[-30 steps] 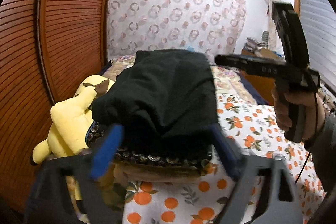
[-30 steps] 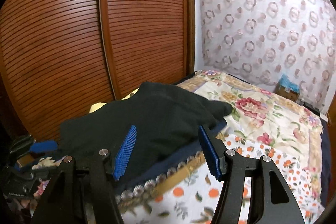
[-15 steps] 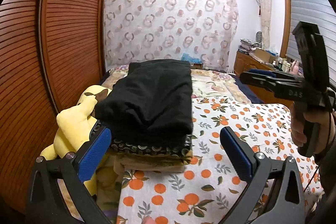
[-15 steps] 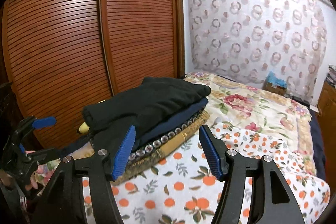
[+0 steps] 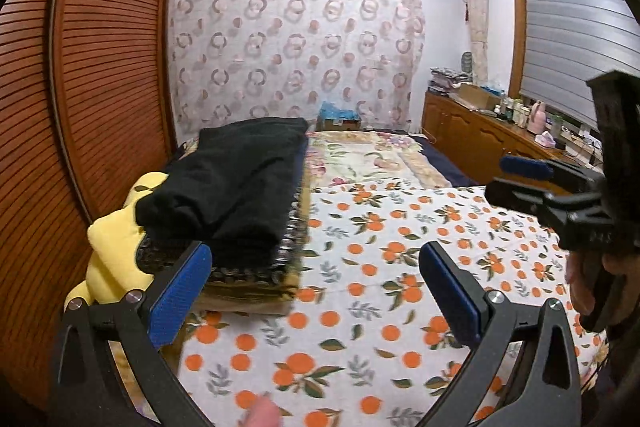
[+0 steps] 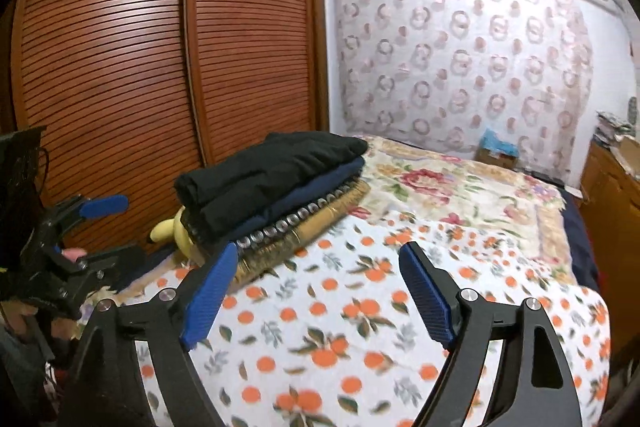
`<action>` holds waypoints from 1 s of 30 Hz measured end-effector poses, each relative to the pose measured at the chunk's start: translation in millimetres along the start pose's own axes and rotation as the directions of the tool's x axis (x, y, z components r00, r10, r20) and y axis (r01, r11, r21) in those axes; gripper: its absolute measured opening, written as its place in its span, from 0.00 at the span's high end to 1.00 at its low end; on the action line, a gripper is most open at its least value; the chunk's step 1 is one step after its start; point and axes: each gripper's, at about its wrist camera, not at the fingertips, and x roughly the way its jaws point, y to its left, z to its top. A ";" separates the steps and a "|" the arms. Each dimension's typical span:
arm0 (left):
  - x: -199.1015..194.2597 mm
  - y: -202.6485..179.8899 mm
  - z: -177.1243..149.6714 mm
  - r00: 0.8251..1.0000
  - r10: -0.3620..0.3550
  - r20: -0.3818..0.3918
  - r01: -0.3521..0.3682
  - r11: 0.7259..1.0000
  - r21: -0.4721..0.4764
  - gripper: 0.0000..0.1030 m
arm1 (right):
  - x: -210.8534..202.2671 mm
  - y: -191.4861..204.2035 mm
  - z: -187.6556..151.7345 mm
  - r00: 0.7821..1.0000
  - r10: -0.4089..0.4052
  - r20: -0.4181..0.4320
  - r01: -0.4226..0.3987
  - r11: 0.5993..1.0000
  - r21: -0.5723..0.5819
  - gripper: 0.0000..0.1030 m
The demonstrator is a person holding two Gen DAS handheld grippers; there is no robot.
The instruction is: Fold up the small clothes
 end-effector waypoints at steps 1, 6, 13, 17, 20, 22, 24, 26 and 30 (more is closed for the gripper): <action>0.6 -5.3 0.0 1.000 -0.010 -0.003 0.010 1.000 -0.001 0.00 | -7.6 0.4 -3.4 1.000 -0.020 0.000 0.020 1.000 0.004 0.18; 4.2 -30.2 0.0 0.999 -0.049 -0.003 0.049 0.999 0.001 0.00 | -44.2 -1.0 -19.3 0.993 -0.116 0.008 0.116 0.992 0.045 0.18; 6.6 -74.0 10.6 0.995 -0.102 -0.004 0.103 0.994 0.043 0.00 | -92.6 -9.8 -28.3 0.973 -0.229 0.026 0.225 0.968 0.108 0.18; 1.9 -94.5 19.6 0.993 -0.115 0.010 0.114 0.991 0.064 0.00 | -114.6 -9.2 -31.5 0.964 -0.263 0.045 0.256 0.958 0.128 0.18; -3.6 -106.3 27.8 0.992 -0.123 0.023 0.121 0.990 0.074 0.00 | -128.4 -7.7 -32.3 0.957 -0.285 0.057 0.276 0.952 0.135 0.18; -8.0 -112.0 33.1 0.992 -0.120 0.035 0.117 0.990 0.080 0.00 | -136.0 -6.0 -31.4 0.950 -0.304 0.063 0.294 0.946 0.138 0.17; -12.8 -114.2 36.4 0.992 -0.120 0.048 0.116 0.990 0.080 0.00 | -140.6 -1.8 -31.0 0.945 -0.318 0.073 0.305 0.942 0.142 0.17; -18.7 -116.6 41.7 0.991 -0.122 0.062 0.118 0.990 0.076 0.00 | -143.6 2.7 -30.4 0.941 -0.327 0.083 0.313 0.938 0.146 0.16; -26.7 -117.6 47.5 0.990 -0.114 0.082 0.108 0.991 0.074 0.00 | -149.8 14.3 -30.3 0.927 -0.361 0.104 0.344 0.927 0.146 0.14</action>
